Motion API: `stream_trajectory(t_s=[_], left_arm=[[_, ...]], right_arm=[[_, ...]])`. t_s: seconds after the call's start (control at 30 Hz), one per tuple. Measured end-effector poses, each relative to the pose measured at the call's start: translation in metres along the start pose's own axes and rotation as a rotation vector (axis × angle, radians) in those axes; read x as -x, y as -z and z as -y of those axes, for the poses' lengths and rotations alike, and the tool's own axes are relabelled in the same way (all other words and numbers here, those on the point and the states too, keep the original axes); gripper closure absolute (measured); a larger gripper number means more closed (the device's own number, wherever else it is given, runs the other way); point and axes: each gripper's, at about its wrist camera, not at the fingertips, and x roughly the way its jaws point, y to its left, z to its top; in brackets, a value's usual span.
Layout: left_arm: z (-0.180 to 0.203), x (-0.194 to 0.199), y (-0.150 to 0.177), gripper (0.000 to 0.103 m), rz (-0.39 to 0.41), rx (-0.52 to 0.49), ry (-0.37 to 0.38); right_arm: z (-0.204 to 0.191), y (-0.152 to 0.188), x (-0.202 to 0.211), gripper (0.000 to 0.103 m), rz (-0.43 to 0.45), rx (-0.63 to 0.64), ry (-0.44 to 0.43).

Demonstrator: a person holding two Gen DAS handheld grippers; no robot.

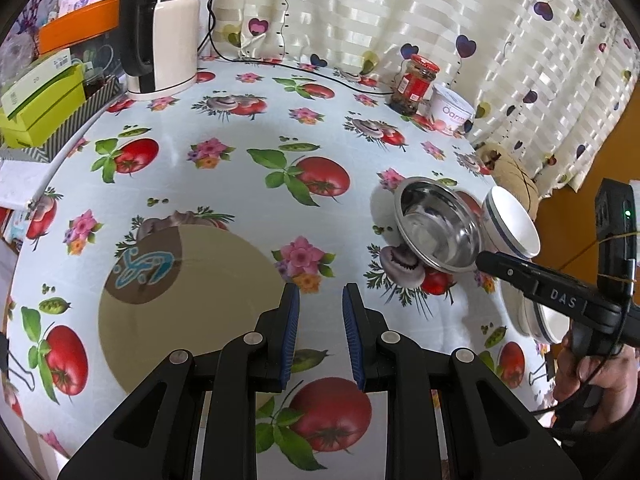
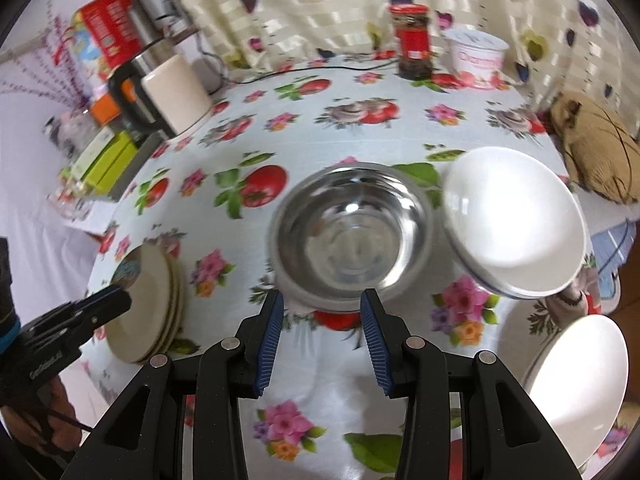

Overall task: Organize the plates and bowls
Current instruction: 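Move the left gripper over the steel bowl toward the white bowls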

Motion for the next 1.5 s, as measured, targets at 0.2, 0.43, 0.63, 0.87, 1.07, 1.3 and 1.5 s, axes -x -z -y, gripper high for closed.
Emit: stream_trajectory(t_s=[0.2,0.43,0.63,0.87,1.07,1.3,1.5], left_arm=[[0.003,-0.006,0.000,0.080,-0.010,-0.005,0.011],[0.006,-0.012,0.000,0.080,-0.020,-0.009,0.023],[0.005,-0.017,-0.002,0.080,-0.028,0.000,0.022],[0.004,-0.019,-0.002,0.080,-0.032,0.004,0.022],[0.005,-0.019,0.000,0.080,-0.036,-0.001,0.026],[0.008,-0.014,0.005,0.080,-0.032,-0.012,0.037],[0.013,-0.005,0.010,0.080,-0.022,-0.030,0.048]], right_arm=[[0.023,-0.002,-0.007,0.064,0.000,-0.068,0.049],[0.040,-0.008,-0.022,0.064,-0.015,-0.119,0.066],[0.047,-0.013,-0.036,0.076,-0.037,-0.143,0.067],[0.049,-0.016,-0.044,0.083,-0.055,-0.149,0.059],[0.047,-0.010,-0.041,0.084,-0.082,-0.138,0.040],[0.039,0.009,-0.031,0.084,-0.116,-0.113,0.031],[0.035,0.025,-0.019,0.084,-0.127,-0.103,0.034]])
